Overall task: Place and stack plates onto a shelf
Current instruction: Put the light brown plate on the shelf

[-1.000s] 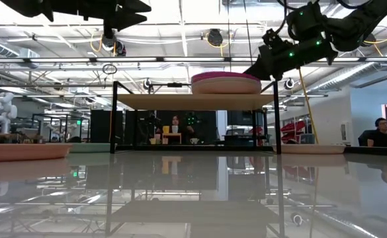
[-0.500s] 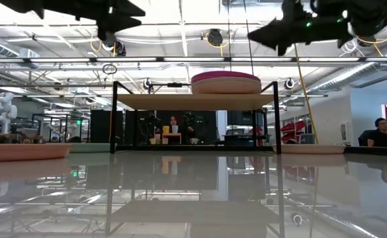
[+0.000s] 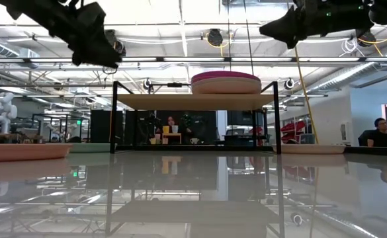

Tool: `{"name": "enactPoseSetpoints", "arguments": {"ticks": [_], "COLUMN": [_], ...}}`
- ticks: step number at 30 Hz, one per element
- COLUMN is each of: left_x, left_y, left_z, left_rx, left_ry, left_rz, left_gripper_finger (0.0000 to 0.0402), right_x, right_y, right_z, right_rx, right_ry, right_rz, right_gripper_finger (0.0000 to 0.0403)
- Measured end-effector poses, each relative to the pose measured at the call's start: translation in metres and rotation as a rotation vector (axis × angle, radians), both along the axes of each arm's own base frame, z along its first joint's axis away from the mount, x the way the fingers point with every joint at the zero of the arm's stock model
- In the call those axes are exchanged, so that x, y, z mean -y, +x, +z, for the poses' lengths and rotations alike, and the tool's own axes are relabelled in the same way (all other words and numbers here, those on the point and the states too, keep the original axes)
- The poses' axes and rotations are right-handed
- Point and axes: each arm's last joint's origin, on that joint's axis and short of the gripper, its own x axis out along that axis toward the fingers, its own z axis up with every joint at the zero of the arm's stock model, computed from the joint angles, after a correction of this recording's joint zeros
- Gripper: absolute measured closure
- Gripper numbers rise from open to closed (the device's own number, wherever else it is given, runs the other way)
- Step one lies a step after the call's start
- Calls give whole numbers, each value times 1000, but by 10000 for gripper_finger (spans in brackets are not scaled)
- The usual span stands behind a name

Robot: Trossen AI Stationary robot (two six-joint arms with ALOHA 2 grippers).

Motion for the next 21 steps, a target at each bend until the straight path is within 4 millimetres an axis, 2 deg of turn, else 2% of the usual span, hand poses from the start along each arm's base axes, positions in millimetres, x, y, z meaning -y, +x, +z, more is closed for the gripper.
{"name": "enactPoseSetpoints", "arguments": {"ticks": [10,21], "left_x": [3,2], "left_y": [-10,-8], "left_z": [-15,-13], "left_rx": [-166,-139], "left_ry": [-79,-74], "left_rz": [23,34], "left_gripper_finger": [225,225], "right_x": [-6,-6], "right_y": [5,5], "right_z": [-4,-8], "right_rx": [-31,-73], "right_ry": [4,26], "right_rz": [43,41], "right_gripper_finger": [347,347]}}
